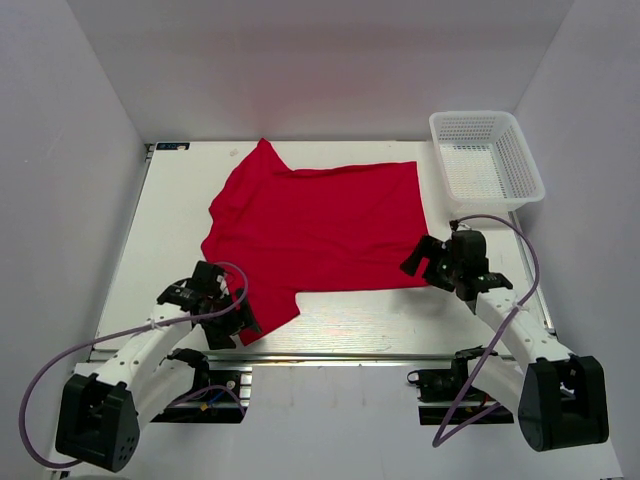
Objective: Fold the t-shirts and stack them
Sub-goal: Grap the side of the flattened tshirt closest away from the robot with both arms, then fold the flattened tshirt in 1/3 of the way
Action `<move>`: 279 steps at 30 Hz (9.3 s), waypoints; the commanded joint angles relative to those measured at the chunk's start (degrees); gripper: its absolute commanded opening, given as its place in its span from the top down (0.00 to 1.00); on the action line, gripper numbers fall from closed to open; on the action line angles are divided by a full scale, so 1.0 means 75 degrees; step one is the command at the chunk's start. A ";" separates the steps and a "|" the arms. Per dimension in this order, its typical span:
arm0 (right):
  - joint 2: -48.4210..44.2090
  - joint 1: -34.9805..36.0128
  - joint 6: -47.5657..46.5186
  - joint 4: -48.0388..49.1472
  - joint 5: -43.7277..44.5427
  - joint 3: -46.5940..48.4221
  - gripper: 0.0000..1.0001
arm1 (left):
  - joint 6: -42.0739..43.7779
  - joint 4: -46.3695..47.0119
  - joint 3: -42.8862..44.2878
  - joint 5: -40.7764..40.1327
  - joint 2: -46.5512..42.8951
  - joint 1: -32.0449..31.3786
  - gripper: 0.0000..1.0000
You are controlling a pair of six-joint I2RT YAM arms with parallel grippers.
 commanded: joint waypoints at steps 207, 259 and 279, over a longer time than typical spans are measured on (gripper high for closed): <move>0.4855 -0.0355 -0.0962 -0.0351 -0.0091 0.2174 0.10 | 0.1643 0.2112 0.3817 -0.2445 0.5730 0.0784 0.00; 0.0904 0.0032 -0.1360 -0.1043 -0.0046 0.1633 0.10 | 0.3258 0.2943 0.5058 -0.3043 0.6021 -0.1255 0.60; 0.0869 0.0032 -0.1419 -0.1055 -0.0126 0.1632 0.10 | 0.5471 0.3646 0.6240 -0.2600 0.6816 -0.1325 1.00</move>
